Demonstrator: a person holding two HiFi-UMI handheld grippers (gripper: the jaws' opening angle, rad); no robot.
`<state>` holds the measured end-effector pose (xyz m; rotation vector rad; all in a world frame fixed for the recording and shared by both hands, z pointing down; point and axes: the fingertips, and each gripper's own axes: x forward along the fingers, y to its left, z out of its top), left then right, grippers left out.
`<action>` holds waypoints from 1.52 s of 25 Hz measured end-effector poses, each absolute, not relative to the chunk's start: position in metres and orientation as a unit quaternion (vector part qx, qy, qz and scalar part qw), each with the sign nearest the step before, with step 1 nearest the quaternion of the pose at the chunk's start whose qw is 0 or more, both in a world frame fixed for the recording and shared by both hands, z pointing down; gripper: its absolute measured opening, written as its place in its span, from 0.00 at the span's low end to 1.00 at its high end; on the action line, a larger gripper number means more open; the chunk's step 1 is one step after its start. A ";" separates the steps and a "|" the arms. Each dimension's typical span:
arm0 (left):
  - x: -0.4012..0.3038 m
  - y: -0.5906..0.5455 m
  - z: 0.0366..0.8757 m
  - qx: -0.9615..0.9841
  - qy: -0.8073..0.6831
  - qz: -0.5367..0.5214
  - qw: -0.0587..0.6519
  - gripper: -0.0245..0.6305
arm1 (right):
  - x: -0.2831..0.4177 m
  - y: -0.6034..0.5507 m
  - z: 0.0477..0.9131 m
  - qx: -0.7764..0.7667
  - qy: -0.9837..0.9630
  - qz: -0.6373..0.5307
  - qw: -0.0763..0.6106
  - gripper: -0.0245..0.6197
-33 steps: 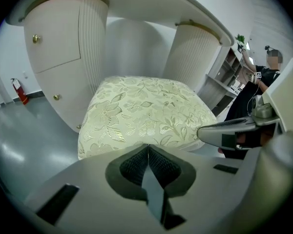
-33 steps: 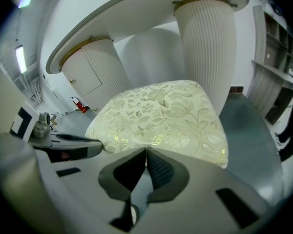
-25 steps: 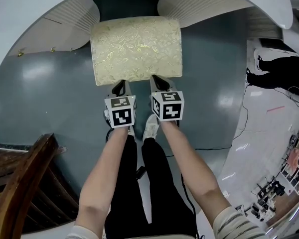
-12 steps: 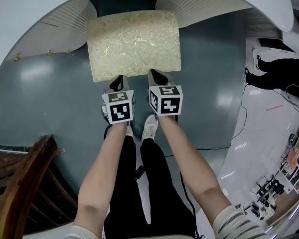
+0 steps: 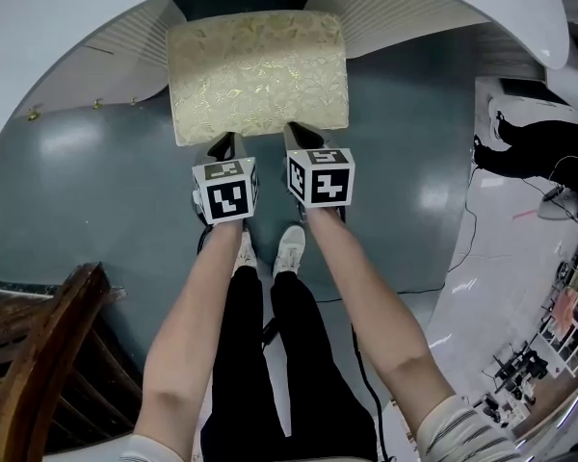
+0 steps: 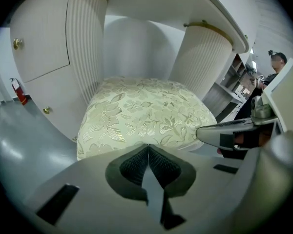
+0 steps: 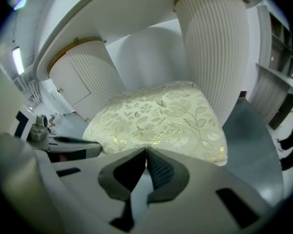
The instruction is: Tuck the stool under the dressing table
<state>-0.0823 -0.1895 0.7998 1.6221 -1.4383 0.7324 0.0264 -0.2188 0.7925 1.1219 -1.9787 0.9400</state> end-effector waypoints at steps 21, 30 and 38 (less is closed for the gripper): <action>-0.094 -0.237 0.797 0.660 -0.565 0.322 0.376 0.05 | 0.015 -0.264 0.789 0.405 -0.768 0.354 0.347 0.06; -0.096 -0.243 0.800 0.664 -0.563 0.329 0.365 0.05 | 0.010 -0.269 0.792 0.385 -0.781 0.335 0.361 0.06; -0.097 -0.244 0.801 0.662 -0.565 0.322 0.372 0.05 | 0.010 -0.272 0.793 0.393 -0.779 0.337 0.354 0.06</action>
